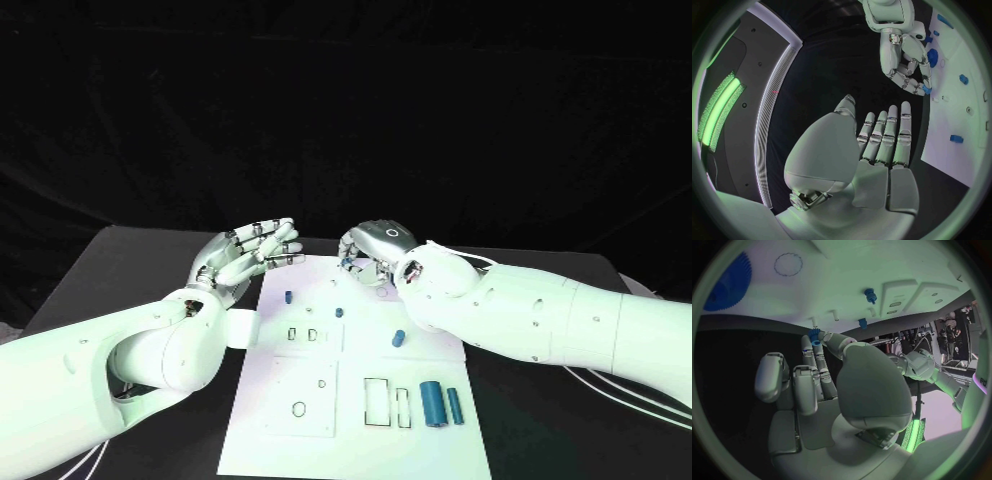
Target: Assemble the parts on the task board
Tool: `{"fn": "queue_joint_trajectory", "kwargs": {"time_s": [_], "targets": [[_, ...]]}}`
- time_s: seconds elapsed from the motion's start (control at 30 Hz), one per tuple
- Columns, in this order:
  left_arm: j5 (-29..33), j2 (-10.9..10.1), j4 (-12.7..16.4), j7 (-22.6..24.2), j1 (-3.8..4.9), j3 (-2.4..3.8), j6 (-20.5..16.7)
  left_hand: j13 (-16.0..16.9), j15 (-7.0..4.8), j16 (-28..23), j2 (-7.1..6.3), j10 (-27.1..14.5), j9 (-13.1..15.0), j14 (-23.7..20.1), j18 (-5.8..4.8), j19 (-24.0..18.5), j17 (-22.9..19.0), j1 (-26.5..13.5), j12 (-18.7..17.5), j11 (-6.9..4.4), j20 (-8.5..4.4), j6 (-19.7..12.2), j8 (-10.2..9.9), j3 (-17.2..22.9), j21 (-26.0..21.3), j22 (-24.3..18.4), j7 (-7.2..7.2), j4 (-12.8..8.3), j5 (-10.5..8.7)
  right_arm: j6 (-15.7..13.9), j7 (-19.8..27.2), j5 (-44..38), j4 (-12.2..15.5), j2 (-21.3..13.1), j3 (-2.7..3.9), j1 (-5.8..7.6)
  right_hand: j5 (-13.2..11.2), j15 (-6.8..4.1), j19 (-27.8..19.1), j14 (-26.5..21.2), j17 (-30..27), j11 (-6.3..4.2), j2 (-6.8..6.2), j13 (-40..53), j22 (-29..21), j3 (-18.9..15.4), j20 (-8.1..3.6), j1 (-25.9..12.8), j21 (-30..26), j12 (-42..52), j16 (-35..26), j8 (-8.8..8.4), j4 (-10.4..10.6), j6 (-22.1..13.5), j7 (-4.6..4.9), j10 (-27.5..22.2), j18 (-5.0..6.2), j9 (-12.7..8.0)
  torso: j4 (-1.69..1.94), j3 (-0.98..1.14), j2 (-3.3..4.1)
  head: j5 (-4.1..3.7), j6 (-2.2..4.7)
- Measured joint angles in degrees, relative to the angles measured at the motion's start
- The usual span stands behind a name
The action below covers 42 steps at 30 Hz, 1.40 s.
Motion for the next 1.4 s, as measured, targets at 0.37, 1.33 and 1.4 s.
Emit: {"fn": "queue_joint_trajectory", "kwargs": {"time_s": [0.37, 1.33, 1.4], "targets": [[0.01, 0.06, 0.0, -0.04, 0.03, 0.0, 0.0, 0.0, 0.0, 0.0, 0.0, 0.0, -0.01, 0.0, -0.01, 0.0, -0.01, 0.0, 0.0, 0.0, 0.0, -0.02, 0.0, -0.16, 0.0, -0.06, 0.01, -0.16, 0.0, -0.01, 0.17, 0.55, -2.2, 1.75, 0.01, -0.49, -0.26, 0.0, 0.0, 0.0, -0.01, 0.0, 0.3, 0.02, 0.0, 0.0, 0.0, 0.3, 0.22, -0.44, 0.0, -0.01, -0.01, -0.22, 0.21, 0.0, 0.0, 0.03, 0.12, -0.06, 0.19, 0.24, -0.22], [0.04, 0.08, 0.12, -0.26, 0.68, 0.01, 0.04, 0.0, 0.0, -0.22, 0.0, 0.0, 0.04, 0.0, 0.0, 0.0, -0.02, 0.0, -0.21, 0.0, 0.0, -0.03, 0.0, -0.16, 0.0, -0.11, 0.02, -0.16, 0.0, 2.12, 0.29, 0.8, -6.41, 4.79, -0.02, -0.73, -1.02, 0.0, -0.5, 0.0, 0.02, -0.22, 0.67, 0.78, -0.22, 0.25, 0.5, -0.57, 0.22, -1.01, 0.22, -0.12, -0.26, -1.55, 0.73, -0.23, 0.01, 0.63, 0.21, -0.21, 0.58, 0.42, -0.05], [0.04, 0.08, 0.11, -0.28, 0.7, 0.01, 0.04, 0.0, 0.0, -0.22, 0.0, 0.0, 0.03, 0.0, 0.0, 0.0, -0.02, 0.0, -0.21, 0.0, 0.0, -0.03, 0.0, -0.16, 0.0, -0.11, 0.02, -0.16, 0.0, 2.31, 0.22, 0.8, -6.46, 4.84, -0.01, -0.73, -1.02, 0.22, -0.54, 0.22, 0.02, -0.23, 0.52, 1.46, -0.51, 0.46, 0.54, -0.73, 0.2, -1.34, 0.22, -0.29, -0.47, -1.95, 0.72, -0.69, 0.0, 0.76, 0.2, -0.2, 0.59, 0.44, -0.02]]}}
